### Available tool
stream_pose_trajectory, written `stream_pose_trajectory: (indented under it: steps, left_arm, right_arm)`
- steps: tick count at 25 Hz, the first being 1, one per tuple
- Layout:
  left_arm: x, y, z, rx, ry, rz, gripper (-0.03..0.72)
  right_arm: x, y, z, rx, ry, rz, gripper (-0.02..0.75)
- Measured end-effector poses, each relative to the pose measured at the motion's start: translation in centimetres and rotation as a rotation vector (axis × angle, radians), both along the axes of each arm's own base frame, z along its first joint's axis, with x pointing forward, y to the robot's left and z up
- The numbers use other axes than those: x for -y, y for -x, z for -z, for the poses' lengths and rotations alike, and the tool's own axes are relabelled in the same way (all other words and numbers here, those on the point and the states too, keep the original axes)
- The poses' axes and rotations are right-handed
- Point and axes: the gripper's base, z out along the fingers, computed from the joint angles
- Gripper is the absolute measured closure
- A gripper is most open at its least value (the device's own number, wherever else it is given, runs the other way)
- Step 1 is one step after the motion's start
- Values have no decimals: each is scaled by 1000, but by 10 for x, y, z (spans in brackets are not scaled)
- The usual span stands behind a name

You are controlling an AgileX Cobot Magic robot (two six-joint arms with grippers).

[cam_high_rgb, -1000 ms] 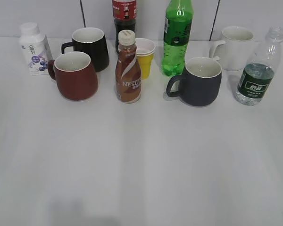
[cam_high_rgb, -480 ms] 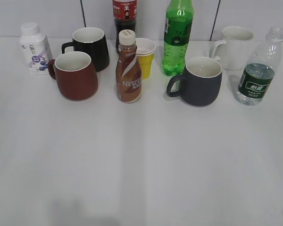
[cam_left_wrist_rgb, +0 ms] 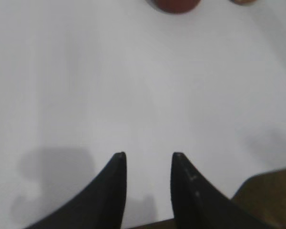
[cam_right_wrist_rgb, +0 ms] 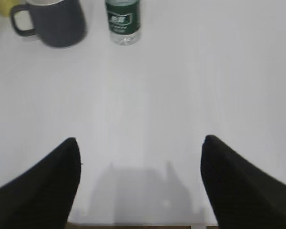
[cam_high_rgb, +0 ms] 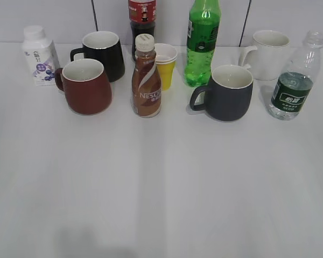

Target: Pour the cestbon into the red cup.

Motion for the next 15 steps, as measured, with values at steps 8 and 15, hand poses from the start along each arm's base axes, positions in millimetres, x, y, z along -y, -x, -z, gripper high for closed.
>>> stream_pose_trajectory:
  steps: [8,15]
  left_arm:
    - [-4,21,-2,134,12,-106,449]
    - [-4,35,-2,222,20,-109,450]
  right_arm:
    - [0,2,0,14,-2,16,150]
    - [0,2,0,14,-2,16,150]
